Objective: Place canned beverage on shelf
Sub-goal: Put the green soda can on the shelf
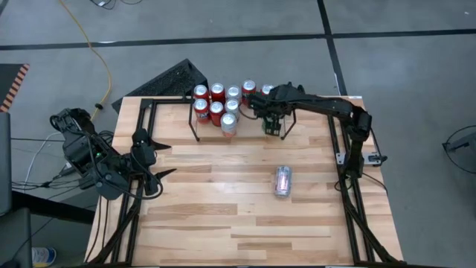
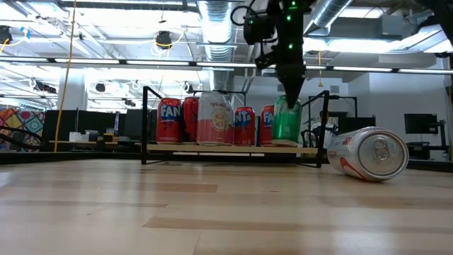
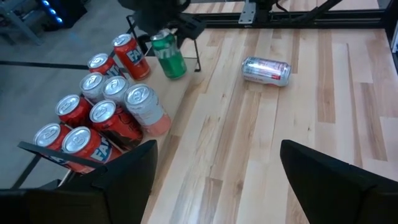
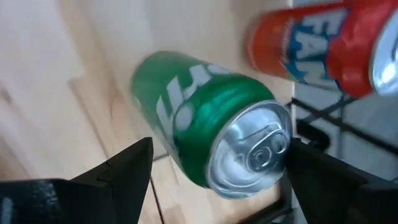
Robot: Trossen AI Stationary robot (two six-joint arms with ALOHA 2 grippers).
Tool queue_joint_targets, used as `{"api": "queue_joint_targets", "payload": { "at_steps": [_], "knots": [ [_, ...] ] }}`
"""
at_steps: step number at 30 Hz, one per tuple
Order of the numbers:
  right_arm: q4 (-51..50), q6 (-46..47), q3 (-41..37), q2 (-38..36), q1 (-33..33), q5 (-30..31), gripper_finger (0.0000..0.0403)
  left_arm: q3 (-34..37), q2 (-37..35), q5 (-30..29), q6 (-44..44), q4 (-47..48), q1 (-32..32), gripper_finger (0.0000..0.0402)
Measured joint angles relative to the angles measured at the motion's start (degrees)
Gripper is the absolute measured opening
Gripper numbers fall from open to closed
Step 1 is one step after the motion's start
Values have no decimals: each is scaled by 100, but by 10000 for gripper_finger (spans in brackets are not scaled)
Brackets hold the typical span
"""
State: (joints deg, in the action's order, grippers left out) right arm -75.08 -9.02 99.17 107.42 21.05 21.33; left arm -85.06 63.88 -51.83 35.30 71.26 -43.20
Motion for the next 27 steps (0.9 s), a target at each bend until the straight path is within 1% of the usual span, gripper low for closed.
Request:
{"api": "queue_joint_targets", "payload": {
  "at_steps": [2, 4, 7, 10, 12, 16, 18, 21, 25, 26, 27],
  "knots": [
    [103, 286, -4, 11, 123, -204, 334, 1, -1, 0, 7, 0, 0, 325],
    [82, 352, -5, 11, 207, -425, 334, 1, 0, 0, 12, 0, 0, 325],
    [-26, 178, -18, 30, 204, -464, 334, 1, 0, 0, 12, 0, 0, 325],
    [70, -51, -22, 32, 140, -444, 334, 1, 0, 0, 12, 0, 0, 325],
    [100, -247, -19, 32, 74, -307, 334, 1, 0, 0, 12, 0, 0, 325],
    [87, -613, -19, 30, -144, 294, 334, 1, 0, -4, 12, 0, 0, 325],
    [98, -800, -17, 30, -261, 408, 334, 1, 0, -10, 12, 0, 0, 325],
    [100, -993, -15, 30, -458, 251, 334, 1, 0, -25, 12, 0, 0, 325],
    [346, -1281, -15, 29, -717, -164, 334, 1, 0, -67, 10, 0, 0, 325],
    [498, -1178, -15, 28, -732, -204, 334, 1, -2, -95, 11, 1, 0, 325],
    [683, -886, -15, 25, -707, -214, 334, -1, 0, -105, 26, 0, 0, 325]
  ]
}}
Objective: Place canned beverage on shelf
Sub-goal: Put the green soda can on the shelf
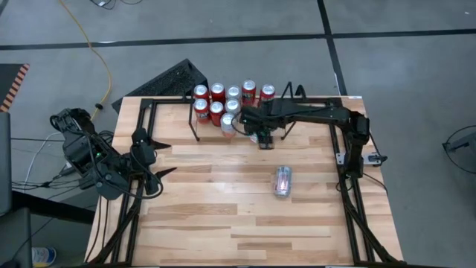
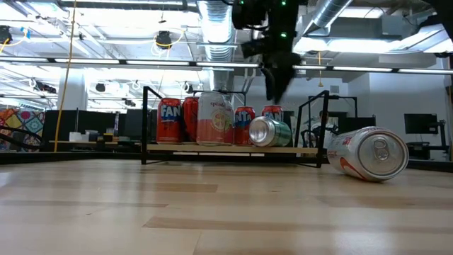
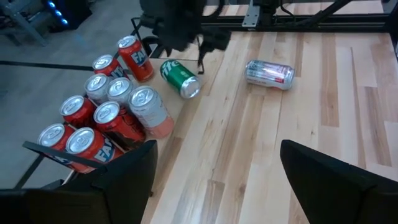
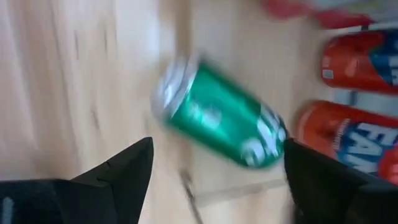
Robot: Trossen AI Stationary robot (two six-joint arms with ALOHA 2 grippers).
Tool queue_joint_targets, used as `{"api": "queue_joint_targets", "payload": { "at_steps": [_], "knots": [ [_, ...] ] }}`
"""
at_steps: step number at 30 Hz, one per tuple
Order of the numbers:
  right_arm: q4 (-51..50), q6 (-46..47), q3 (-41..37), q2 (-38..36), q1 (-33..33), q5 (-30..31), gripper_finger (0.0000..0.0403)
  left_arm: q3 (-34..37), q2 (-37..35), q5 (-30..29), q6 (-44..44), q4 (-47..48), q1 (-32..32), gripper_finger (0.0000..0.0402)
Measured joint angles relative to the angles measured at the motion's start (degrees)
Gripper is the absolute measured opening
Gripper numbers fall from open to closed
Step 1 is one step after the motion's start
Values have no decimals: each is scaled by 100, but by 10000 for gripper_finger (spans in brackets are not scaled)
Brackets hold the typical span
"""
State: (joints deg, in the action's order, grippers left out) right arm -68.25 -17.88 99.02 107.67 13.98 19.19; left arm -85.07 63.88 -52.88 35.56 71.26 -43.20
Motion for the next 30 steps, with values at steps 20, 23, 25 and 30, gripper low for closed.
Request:
{"api": "queue_joint_targets", "payload": {
  "at_steps": [20, 23, 25, 30],
  "knots": [
    [179, 7013, 7, 42, 543, -692, 334, 1, 0, 7, -242, 4, 0, 325],
    [308, 7499, 7, 42, 525, -609, 334, 1, 0, 9, -297, 2, 0, 325],
    [397, 7667, 7, 42, 523, -545, 334, 1, 0, 7, -296, 2, 0, 325],
    [302, 8081, 7, 42, 507, -479, 334, 1, 0, 7, -298, 2, 0, 325]
  ]
}}
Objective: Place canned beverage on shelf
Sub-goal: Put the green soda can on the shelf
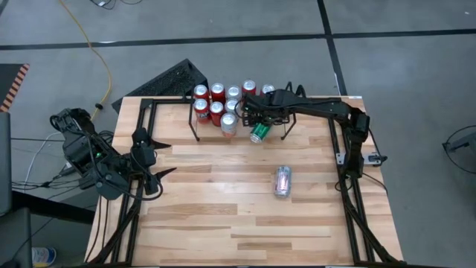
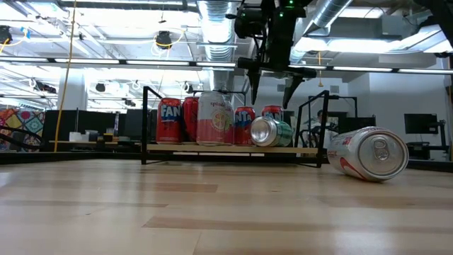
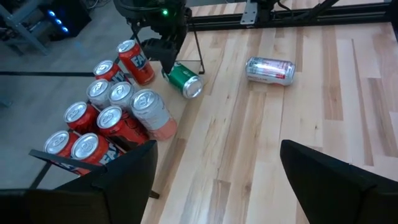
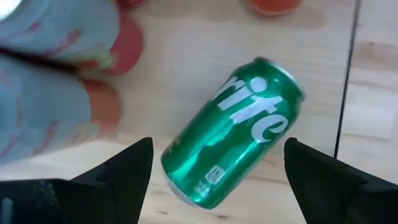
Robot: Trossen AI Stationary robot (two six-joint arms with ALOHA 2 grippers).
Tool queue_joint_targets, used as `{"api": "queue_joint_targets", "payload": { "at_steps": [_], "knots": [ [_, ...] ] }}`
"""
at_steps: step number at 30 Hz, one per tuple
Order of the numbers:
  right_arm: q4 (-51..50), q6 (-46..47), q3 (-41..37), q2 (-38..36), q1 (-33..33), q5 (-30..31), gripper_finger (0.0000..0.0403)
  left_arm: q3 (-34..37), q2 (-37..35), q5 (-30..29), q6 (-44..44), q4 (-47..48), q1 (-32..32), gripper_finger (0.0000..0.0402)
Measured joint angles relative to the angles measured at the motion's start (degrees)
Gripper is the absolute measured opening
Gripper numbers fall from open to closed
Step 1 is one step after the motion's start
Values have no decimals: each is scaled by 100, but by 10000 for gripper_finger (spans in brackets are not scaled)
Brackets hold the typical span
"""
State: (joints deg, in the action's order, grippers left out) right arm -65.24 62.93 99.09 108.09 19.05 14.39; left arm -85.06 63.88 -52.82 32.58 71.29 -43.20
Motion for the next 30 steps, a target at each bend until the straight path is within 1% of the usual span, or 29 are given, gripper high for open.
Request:
{"api": "queue_joint_targets", "payload": {
  "at_steps": [5, 7, 10, 17, 21, 24, 28, 30],
  "knots": [
    [-116, 426, -36, -2, -93, 337, 334, 0, 0, -2, 0, 0, 0, 325],
    [24, 820, -273, -17, -128, 376, 334, 0, 0, -2, 0, 0, 0, 325],
    [525, 1313, -783, 16, -155, 196, 334, 0, 0, -4, 2, 0, 0, 325],
    [1865, 1617, -1676, 6, -101, 35, 334, 0, 2, 73, 2, 2, 0, 325],
    [2019, 1616, -1964, 4, -12, -92, 329, 0, 2, 122, 2, 0, -2, 325],
    [2059, 1403, -2118, -22, -17, -63, 313, 0, 2, 118, 2, 0, 0, 325],
    [1974, 914, -2138, -20, -200, 355, 277, 0, 2, 90, 2, 0, 0, 325],
    [1949, 797, -2149, -12, -344, 626, 273, 0, 2, 90, 6, -2, 0, 325]
  ]
}}
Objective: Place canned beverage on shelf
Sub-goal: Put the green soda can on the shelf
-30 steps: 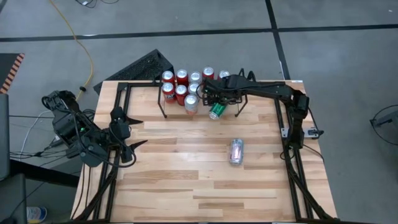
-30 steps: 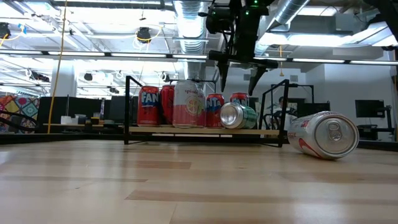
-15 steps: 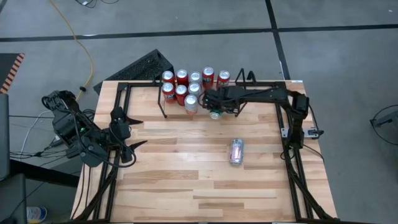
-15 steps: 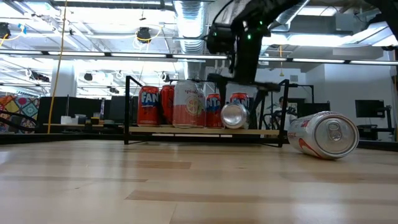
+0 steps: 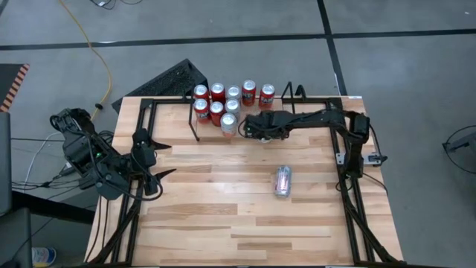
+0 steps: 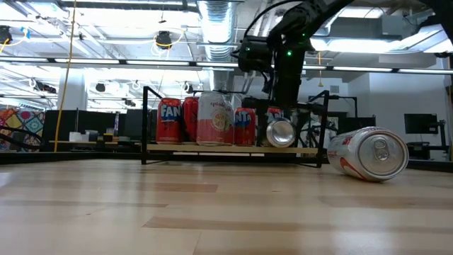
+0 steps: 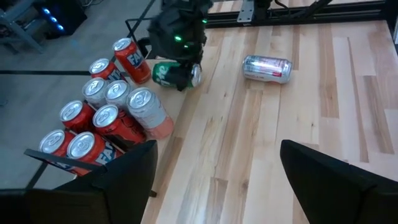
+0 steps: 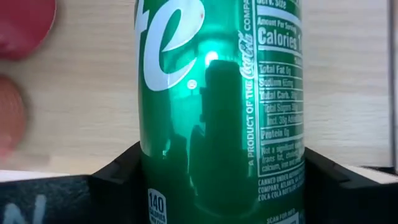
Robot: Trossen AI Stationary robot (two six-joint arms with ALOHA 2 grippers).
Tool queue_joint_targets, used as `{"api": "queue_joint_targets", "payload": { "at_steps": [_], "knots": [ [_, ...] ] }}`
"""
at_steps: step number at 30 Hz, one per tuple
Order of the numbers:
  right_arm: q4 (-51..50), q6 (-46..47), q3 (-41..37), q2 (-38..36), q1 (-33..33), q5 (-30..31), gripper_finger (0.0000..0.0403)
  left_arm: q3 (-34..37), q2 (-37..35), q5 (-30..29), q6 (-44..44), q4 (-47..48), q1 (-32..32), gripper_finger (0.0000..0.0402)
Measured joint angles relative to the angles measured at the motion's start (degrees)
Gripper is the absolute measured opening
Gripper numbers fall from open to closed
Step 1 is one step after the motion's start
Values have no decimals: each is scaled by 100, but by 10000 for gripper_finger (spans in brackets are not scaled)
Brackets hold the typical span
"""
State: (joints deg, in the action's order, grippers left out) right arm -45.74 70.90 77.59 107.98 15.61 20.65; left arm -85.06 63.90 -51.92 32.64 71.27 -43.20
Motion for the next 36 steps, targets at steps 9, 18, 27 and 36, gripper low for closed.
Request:
{"api": "queue_joint_targets", "payload": {
  "at_steps": [9, 18, 27, 36],
  "knots": [
    [125, 296, -19, 29, -1197, 2703, 273, 0, 0, 4, 207, 2, 0, 325],
    [266, 1941, -738, 18, -1802, 5758, 273, 0, 0, 8, 382, -1, 0, 325],
    [1638, 2861, -2299, 18, -1795, 6232, 273, 0, 337, -92, 220, 3, 0, 325],
    [2525, 1843, -2443, 16, -1520, 6347, 273, 0, 812, -154, 1, -2, 0, 325]
  ]
}}
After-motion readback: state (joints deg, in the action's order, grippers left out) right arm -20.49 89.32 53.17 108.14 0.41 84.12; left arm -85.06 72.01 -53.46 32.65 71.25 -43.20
